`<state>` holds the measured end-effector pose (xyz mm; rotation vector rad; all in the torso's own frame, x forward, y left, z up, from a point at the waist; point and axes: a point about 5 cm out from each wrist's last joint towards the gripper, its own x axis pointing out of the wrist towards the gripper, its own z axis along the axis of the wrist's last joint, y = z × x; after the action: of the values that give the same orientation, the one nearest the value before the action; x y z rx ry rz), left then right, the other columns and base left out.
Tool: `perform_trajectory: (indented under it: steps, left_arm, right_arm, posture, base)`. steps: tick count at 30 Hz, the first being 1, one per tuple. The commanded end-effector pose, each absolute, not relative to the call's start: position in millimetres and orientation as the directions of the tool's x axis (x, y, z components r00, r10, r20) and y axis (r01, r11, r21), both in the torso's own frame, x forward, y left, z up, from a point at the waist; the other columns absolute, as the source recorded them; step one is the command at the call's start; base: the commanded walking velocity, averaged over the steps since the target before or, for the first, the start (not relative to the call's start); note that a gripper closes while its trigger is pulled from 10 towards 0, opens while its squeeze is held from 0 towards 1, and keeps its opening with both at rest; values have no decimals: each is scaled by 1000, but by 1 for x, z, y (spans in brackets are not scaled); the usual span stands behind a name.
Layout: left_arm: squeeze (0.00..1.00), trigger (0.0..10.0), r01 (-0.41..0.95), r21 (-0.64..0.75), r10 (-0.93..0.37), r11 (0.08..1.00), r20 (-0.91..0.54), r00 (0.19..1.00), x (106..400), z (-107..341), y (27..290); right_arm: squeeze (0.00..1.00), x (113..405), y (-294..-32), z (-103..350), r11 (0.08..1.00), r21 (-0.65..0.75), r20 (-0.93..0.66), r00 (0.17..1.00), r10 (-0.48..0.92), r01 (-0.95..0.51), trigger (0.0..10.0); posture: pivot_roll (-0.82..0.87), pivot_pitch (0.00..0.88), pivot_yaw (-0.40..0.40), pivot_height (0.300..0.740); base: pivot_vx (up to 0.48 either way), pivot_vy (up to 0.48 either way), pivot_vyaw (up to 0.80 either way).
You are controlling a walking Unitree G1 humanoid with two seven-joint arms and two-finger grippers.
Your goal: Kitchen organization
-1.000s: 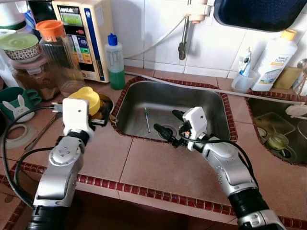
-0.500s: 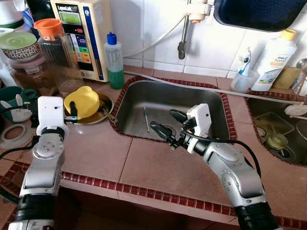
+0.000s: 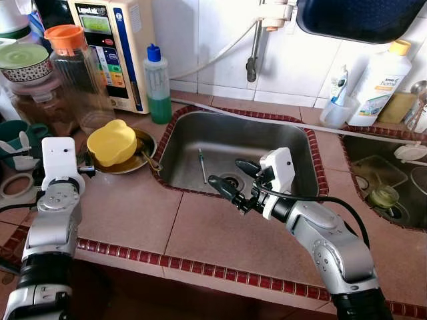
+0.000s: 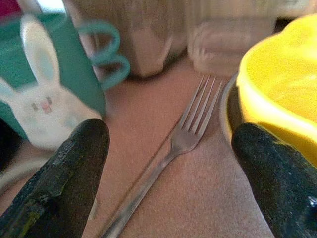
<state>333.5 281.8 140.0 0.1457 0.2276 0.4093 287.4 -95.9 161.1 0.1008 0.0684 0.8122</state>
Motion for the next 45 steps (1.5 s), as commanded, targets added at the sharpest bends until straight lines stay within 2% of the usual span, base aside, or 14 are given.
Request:
perform_trajectory:
  steps: [1,12,16,29,45]
  left_arm:
    - [0,10000,-381,170,412,909,-225,883,335,139,288]
    - [0,10000,-426,76,429,901,-297,853,339,137,300]
    - [0,10000,-429,80,431,900,-310,847,339,135,301]
    - [0,10000,-495,15,470,869,-338,815,328,127,306]
    - [0,10000,-474,136,493,870,-225,840,330,155,314]
  right_arm:
    - [0,286,-96,165,680,106,-17,683,730,-725,10000]
    - [0,285,-94,166,685,110,-16,688,725,-720,10000]
    - [0,285,-94,166,687,108,-16,689,724,-719,10000]
    - [0,287,-95,167,691,103,-12,694,720,-715,10000]
    - [0,291,-95,167,705,104,-4,709,705,-701,10000]
  posture:
    - [64,41,-9,740]
    - [66,41,0,740]
    - [65,42,-1,740]
    - [70,45,-3,740]
    - [81,38,10,740]
  base:
    - [0,0,0]
    - [0,0,0]
    - [0,0,0]
    - [0,0,0]
    - [0,0,0]
